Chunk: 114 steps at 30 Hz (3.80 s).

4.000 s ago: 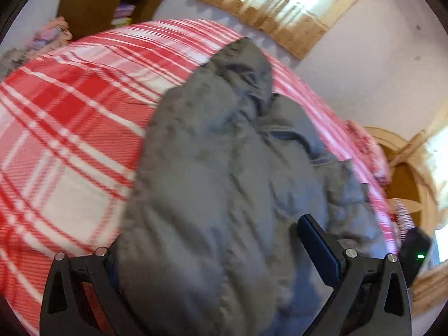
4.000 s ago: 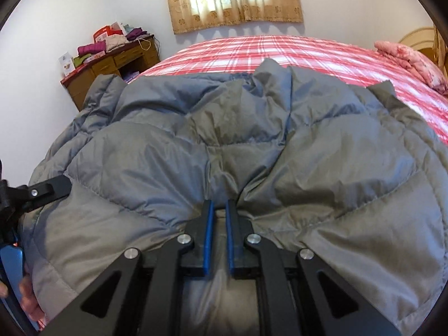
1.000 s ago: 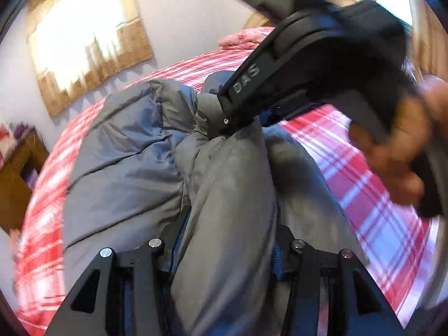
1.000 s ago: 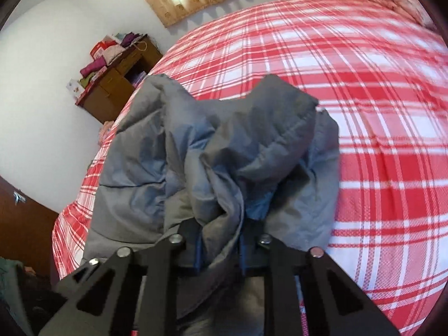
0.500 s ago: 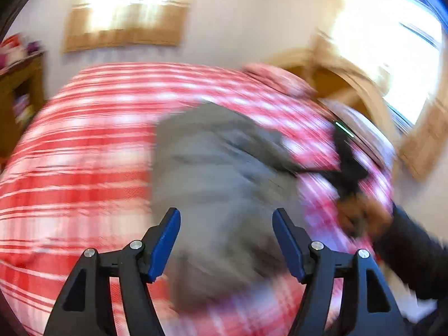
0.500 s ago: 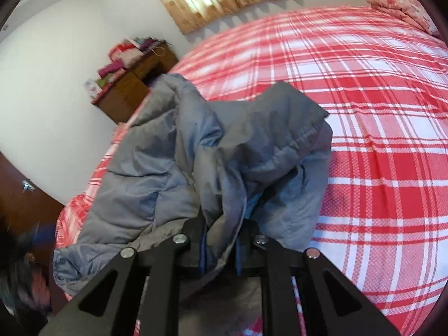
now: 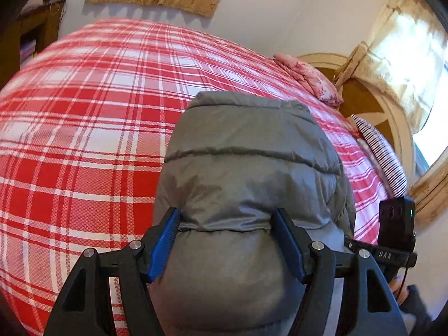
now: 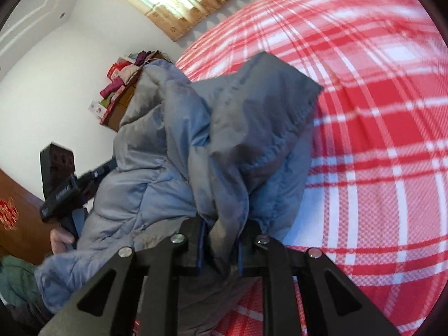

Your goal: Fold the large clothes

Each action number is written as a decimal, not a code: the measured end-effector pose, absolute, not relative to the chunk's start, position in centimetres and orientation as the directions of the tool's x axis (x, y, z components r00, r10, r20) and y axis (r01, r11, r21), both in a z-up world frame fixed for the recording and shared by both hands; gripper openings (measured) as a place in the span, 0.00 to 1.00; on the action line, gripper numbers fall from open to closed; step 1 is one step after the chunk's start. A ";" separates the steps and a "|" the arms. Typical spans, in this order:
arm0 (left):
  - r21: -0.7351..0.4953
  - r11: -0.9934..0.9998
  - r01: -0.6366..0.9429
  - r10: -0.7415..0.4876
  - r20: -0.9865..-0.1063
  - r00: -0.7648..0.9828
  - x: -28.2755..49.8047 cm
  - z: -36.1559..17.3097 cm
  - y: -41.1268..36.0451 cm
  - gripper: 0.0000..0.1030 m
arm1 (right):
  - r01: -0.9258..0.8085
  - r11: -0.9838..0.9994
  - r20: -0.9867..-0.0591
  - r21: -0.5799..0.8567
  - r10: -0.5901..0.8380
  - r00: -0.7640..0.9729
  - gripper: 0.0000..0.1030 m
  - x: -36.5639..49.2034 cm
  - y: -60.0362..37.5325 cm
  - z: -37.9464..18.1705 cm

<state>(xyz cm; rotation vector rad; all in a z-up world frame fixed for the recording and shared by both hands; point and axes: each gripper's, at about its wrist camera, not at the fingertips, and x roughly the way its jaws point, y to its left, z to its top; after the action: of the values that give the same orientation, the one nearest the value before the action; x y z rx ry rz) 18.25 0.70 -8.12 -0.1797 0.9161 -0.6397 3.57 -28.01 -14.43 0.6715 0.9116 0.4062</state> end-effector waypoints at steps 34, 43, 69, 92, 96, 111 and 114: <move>-0.009 0.939 0.345 -0.262 -0.671 0.694 15.0 -10.5 -5.1 0.71 | 0.163 0.884 -0.826 0.438 0.325 0.461 0.65 13.1 -26.0 -8.8; -0.071 0.941 0.330 -0.282 -0.704 0.652 16.6 -9.7 -3.5 0.71 | 0.180 0.872 -0.752 0.456 0.270 0.601 0.22 12.6 -24.2 -13.3; -0.009 0.944 0.330 -0.213 -0.780 0.588 26.9 -11.4 -9.0 0.73 | 0.010 0.801 -0.599 0.598 0.438 0.670 0.19 12.6 -25.9 -14.9; -0.127 0.892 0.435 -0.370 -0.757 0.538 18.0 -7.3 -1.1 0.73 | -0.066 0.817 -0.603 0.573 0.475 0.641 0.28 -6.9 -21.5 -8.5; -0.137 0.887 0.441 -0.382 -0.753 0.535 18.0 -7.1 -1.7 0.73 | 0.052 0.700 -0.580 0.713 0.545 0.605 0.09 -6.7 -21.6 -13.4; -0.156 0.906 0.394 -0.378 -0.720 0.582 17.5 -8.9 -3.6 0.74 | 0.123 0.885 -0.647 0.450 0.228 0.727 0.51 -6.5 -25.4 -4.5; -0.096 0.916 0.389 -0.333 -0.721 0.608 17.2 -8.8 -4.4 0.74 | 0.200 0.895 -0.703 0.400 0.159 0.693 0.59 -1.0 -25.4 -3.2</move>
<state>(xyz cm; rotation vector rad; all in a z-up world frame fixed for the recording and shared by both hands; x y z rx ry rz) 17.15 -4.38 -8.78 0.0731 0.8174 -0.4173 -1.03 -25.41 -3.17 0.4760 0.8123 -0.0237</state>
